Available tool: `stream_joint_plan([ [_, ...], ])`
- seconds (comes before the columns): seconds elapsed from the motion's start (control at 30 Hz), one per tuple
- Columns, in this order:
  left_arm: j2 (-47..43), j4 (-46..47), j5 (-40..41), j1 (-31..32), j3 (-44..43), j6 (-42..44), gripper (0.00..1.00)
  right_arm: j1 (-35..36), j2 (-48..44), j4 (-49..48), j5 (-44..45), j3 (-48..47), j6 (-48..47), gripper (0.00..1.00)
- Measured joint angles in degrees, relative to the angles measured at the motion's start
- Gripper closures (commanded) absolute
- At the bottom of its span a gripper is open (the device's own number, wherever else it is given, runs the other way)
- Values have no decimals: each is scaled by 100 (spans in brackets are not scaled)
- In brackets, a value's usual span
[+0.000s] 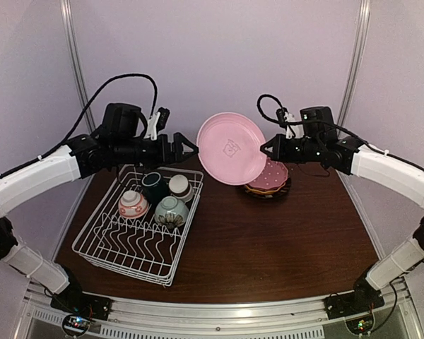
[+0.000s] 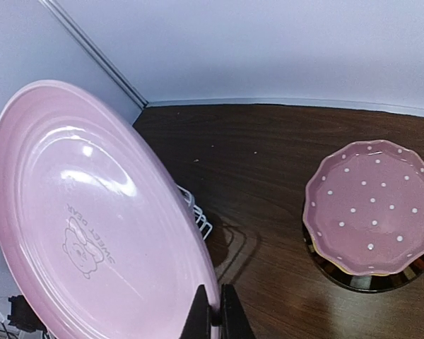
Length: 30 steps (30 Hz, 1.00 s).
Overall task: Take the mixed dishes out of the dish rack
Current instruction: Pass from the left arm to the right, then place the plate with another plate.
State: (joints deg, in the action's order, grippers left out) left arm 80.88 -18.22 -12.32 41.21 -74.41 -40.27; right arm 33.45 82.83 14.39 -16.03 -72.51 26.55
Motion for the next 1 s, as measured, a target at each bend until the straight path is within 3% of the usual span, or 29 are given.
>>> stream_joint_plan([
  [0.4,-118,-514,584,-170,-195,275,3,-1397,745,415,140,-457,-203,100],
  [1.0,-229,-848,957,-175,-155,481,3,-2011,2529,643,170,-1287,-210,97],
])
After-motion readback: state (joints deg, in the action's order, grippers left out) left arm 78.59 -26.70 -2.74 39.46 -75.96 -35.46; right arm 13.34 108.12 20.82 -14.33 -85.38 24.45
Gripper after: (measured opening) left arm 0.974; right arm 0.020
